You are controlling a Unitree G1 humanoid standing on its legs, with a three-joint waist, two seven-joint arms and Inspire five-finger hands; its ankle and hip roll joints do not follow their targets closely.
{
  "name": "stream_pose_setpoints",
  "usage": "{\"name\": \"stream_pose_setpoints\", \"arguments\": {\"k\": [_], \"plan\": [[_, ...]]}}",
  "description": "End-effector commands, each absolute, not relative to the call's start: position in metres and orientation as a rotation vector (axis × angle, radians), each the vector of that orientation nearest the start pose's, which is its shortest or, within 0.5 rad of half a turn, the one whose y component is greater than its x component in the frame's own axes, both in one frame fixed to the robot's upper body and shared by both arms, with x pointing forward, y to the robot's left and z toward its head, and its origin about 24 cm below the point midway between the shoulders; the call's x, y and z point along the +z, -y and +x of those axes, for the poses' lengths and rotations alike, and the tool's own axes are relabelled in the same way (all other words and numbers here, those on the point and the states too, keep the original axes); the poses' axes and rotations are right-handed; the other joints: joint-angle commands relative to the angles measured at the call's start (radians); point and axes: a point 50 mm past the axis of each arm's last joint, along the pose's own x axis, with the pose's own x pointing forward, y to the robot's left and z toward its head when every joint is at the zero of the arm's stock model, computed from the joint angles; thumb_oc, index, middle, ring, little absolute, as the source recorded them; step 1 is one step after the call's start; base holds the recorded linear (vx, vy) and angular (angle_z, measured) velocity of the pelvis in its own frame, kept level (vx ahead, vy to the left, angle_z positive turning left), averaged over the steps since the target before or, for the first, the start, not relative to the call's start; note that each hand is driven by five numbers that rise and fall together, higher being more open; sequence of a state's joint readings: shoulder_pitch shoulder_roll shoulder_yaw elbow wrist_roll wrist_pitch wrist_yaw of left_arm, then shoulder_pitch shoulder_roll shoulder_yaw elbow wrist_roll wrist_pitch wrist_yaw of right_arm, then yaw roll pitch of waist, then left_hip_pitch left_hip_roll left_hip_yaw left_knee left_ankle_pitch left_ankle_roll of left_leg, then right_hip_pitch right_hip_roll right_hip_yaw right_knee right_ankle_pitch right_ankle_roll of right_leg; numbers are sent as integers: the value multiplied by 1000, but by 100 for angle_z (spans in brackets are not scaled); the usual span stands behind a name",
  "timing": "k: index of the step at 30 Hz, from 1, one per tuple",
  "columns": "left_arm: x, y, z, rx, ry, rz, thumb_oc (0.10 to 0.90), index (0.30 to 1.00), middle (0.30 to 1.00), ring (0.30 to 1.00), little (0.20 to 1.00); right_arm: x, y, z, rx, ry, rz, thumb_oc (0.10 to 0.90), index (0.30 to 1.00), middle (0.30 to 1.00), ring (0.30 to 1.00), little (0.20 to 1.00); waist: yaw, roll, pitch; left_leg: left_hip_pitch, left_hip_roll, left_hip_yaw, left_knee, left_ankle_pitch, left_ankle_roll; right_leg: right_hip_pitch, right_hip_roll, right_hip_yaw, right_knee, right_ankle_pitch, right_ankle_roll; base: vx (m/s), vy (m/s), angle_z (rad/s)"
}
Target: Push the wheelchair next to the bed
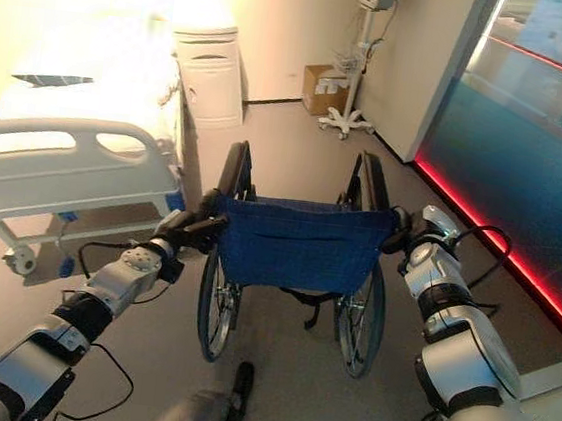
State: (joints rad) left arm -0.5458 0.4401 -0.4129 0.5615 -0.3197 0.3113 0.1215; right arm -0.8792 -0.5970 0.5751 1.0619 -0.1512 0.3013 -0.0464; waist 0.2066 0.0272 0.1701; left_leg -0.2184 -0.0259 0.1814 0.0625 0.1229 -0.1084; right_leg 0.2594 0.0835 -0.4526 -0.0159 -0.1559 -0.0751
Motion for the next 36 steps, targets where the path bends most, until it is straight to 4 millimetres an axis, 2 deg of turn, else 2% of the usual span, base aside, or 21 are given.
{"name": "stream_pose_setpoints", "arguments": {"k": [1, 4, 6, 8, 9, 11, 12, 13, 14, 16, 17, 20, 21, 23, 25, 28, 29, 31, 32, 33, 36], "plan": [[-6, -207, 313, -13, -590, 527, 400, 300, 300, 300, 300, 92, 196, 392, 236, -273, -1203, 400, 300, 300, 300, 300, 49, -15, 52, 5, -36, 34, 8, 1, 105, 9, -31, 177, 156, -34, 97, 403, 44, -8], [-6, -212, 317, 0, -587, 554, 400, 300, 300, 300, 300, 84, 193, 390, 247, -281, -1185, 400, 300, 300, 300, 300, 68, -65, 34, 1, -45, 15, 57, -53, 146, 14, -56, 171, 188, -21, 125, 357, 13, 15], [-6, -212, 318, -2, -586, 564, 400, 300, 300, 300, 300, 83, 193, 390, 246, -281, -1175, 400, 300, 300, 300, 300, 74, -82, 28, 4, -54, 2, 50, -59, 159, 18, -68, 169, 214, 5, 143, 259, 36, 20], [-3, -213, 323, 4, -568, 581, 400, 300, 300, 300, 300, 87, 191, 392, 235, -263, -1164, 400, 300, 300, 300, 300, 75, -113, 9, 12, -71, -2, 22, -63, 186, 11, -92, 166, 295, 99, 198, 234, 88, 13], [-1, -211, 325, 6, -560, 587, 400, 300, 300, 300, 300, 87, 193, 392, 229, -256, -1160, 400, 300, 300, 300, 300, 69, -119, 4, 15, -79, -6, 16, -72, 199, -10, -101, 177, 361, 149, 223, 200, 107, 5], [1, -208, 327, 7, -556, 593, 400, 300, 300, 300, 300, 88, 197, 391, 225, -250, -1151, 400, 300, 300, 300, 300, 55, -118, -3, 35, -84, -27, 9, -83, 209, -68, -126, 193, 481, 247, 253, 203, 95, 22], [1, -206, 328, 6, -557, 594, 400, 300, 300, 300, 300, 89, 199, 390, 224, -250, -1148, 400, 300, 300, 300, 300, 50, -114, -5, 43, -83, -36, 8, -87, 210, -88, -140, 192, 509, 264, 256, 253, 87, 51], [1, -204, 329, 1, -559, 595, 400, 300, 300, 300, 300, 89, 202, 390, 224, -251, -1142, 400, 300, 300, 300, 300, 39, -101, -6, 63, -78, -58, 8, -94, 209, -133, -174, 187, 555, 280, 253, 278, 53, 44], [-1, -201, 329, -9, -563, 596, 400, 300, 300, 300, 300, 88, 205, 388, 225, -251, -1148, 400, 300, 300, 300, 300, 19, -78, -5, 92, -65, -89, 9, -103, 207, -199, -211, 196, 580, 272, 239, 321, 11, 35], [-2, -199, 329, -19, -567, 599, 400, 300, 300, 300, 300, 86, 208, 387, 223, -255, -1150, 400, 300, 300, 300, 300, 1, -59, -1, 111, -53, -117, 14, -110, 203, -252, -227, 218, 563, 262, 226, 253, -110, 3], [1, -200, 332, -36, -564, 618, 400, 300, 300, 300, 300, 83, 214, 384, 201, -262, -1138, 400, 300, 300, 300, 300, -31, -41, 25, 142, -40, -168, 31, -132, 194, -335, -254, 260, 490, 249, 211, 195, -205, 2], [8, -202, 338, -39, -549, 633, 400, 300, 300, 300, 300, 84, 215, 385, 182, -262, -1121, 400, 300, 300, 300, 300, -52, -49, 57, 155, -40, -202, 51, -165, 189, -389, -302, 291, 383, 304, 218, 180, -290, 27], [15, -203, 343, -41, -532, 643, 400, 300, 300, 300, 300, 89, 214, 388, 164, -260, -1108, 400, 300, 300, 300, 300, -73, -73, 82, 169, -48, -230, 69, -205, 179, -432, -344, 327, 186, 362, 238, 268, -401, 62], [20, -201, 347, -48, -513, 651, 400, 300, 300, 300, 300, 100, 210, 393, 149, -256, -1105, 400, 300, 300, 300, 300, -87, -73, 100, 191, -40, -255, 78, -238, 168, -449, -349, 318, 39, 351, 250, 316, -376, 68], [20, -198, 347, -51, -508, 653, 400, 300, 300, 300, 300, 104, 207, 395, 146, -258, -1101, 400, 300, 300, 300, 300, -85, -76, 101, 194, -41, -261, 82, -245, 166, -439, -350, 312, 19, 352, 254, 208, -223, 37], [22, -194, 349, -62, -500, 657, 400, 300, 300, 300, 300, 108, 206, 397, 134, -270, -1099, 400, 300, 300, 300, 300, -94, -89, 98, 187, -44, -284, 116, -276, 160, -430, -361, 348, -5, 370, 264, 282, -322, 46], [22, -193, 350, -73, -501, 658, 400, 300, 300, 300, 300, 105, 209, 395, 129, -294, -1097, 400, 300, 300, 300, 300, -107, -95, 94, 193, -30, -303, 133, -295, 153, -430, -367, 374, -24, 379, 270, 369, -422, 77], [21, -192, 350, -79, -504, 662, 400, 300, 300, 300, 300, 100, 213, 393, 121, -316, -1094, 400, 300, 300, 300, 300, -118, -100, 87, 202, -11, -333, 144, -310, 142, -434, -358, 403, 14, 362, 272, 351, -432, 108], [20, -191, 349, -74, -510, 657, 400, 300, 300, 300, 300, 99, 215, 392, 121, -321, -1088, 400, 300, 300, 300, 300, -123, -101, 81, 204, 5, -342, 147, -308, 135, -436, -347, 407, 59, 332, 272, 310, -424, 87], [17, -191, 348, -61, -524, 636, 400, 300, 300, 300, 300, 97, 217, 391, 132, -329, -1079, 400, 300, 300, 300, 300, -126, -105, 72, 217, 38, -335, 151, -305, 119, -435, -339, 379, 109, 297, 276, 319, -408, 52], [8, -187, 342, -57, -548, 602, 400, 300, 300, 300, 300, 96, 219, 390, 155, -339, -1092, 400, 300, 300, 300, 300, -150, -101, 61, 296, 123, -291, 119, -287, 71, -437, -319, 338, 164, 266, 258, 305, -304, 39]]}}
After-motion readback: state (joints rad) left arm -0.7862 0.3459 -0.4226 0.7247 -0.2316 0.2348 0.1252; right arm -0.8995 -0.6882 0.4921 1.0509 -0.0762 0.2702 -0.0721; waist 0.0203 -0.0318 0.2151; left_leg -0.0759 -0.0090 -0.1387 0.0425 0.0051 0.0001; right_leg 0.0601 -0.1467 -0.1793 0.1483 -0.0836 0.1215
